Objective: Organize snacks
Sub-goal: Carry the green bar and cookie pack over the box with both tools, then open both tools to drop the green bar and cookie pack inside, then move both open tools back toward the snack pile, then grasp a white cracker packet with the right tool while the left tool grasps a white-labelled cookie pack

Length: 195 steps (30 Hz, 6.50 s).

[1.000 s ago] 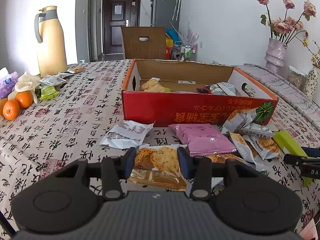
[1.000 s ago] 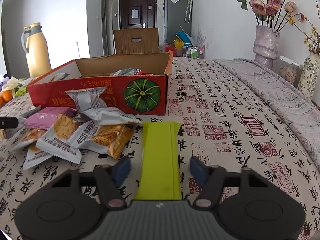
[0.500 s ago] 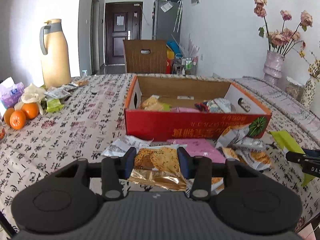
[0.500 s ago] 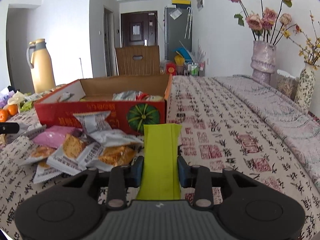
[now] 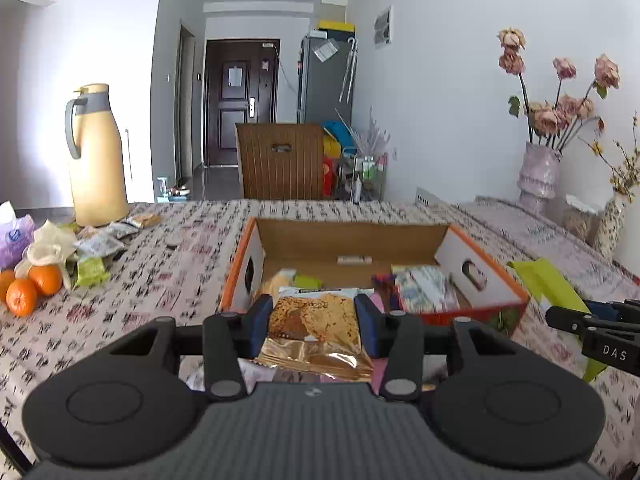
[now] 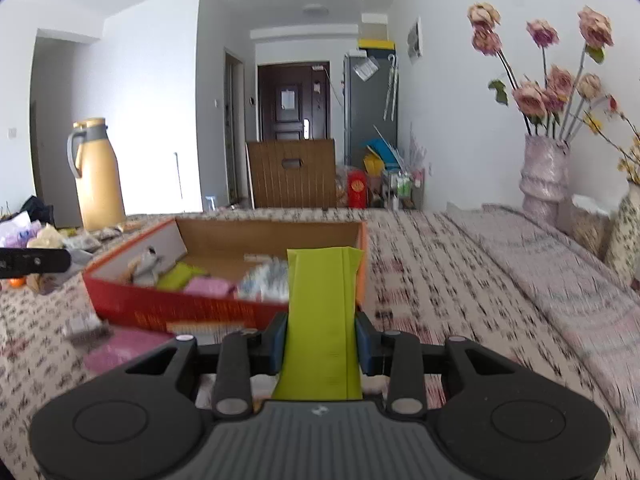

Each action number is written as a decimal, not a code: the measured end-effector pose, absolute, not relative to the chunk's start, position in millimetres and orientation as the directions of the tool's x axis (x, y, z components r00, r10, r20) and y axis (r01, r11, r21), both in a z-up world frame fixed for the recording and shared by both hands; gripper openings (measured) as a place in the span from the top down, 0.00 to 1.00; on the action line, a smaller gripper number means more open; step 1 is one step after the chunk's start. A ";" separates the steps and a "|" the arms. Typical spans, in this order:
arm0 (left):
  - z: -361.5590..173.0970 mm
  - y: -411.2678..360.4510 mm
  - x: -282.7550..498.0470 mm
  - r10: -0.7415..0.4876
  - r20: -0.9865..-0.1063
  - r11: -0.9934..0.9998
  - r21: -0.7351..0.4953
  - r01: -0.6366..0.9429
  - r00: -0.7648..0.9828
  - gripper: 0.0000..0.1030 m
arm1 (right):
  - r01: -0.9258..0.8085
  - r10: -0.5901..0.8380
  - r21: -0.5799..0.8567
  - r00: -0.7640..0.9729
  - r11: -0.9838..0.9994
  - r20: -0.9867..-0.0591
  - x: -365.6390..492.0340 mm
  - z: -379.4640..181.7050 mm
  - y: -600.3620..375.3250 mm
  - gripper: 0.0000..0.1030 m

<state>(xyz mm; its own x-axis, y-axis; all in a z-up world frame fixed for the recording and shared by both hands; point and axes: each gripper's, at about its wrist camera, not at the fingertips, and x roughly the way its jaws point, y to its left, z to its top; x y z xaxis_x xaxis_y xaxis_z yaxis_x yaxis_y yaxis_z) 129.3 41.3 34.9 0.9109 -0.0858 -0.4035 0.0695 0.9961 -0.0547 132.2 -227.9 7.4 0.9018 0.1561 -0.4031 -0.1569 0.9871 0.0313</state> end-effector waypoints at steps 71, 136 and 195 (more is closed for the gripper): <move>49.2 31.5 208.8 0.053 -0.337 0.991 -0.095 -0.090 0.940 0.00 | -0.215 0.230 0.083 0.922 0.973 -0.311 230.3 35.8 -188.1 0.00; -13.3 70.7 80.4 0.019 -0.509 0.986 -0.133 -0.100 0.860 0.00 | -0.188 0.198 0.086 0.733 0.978 -0.651 164.6 -52.9 -175.7 0.21; -47.7 7.7 131.6 -0.043 -0.666 0.998 -0.062 0.002 0.745 0.01 | -0.183 0.225 0.135 0.859 0.974 -0.460 108.1 -38.2 -256.0 0.60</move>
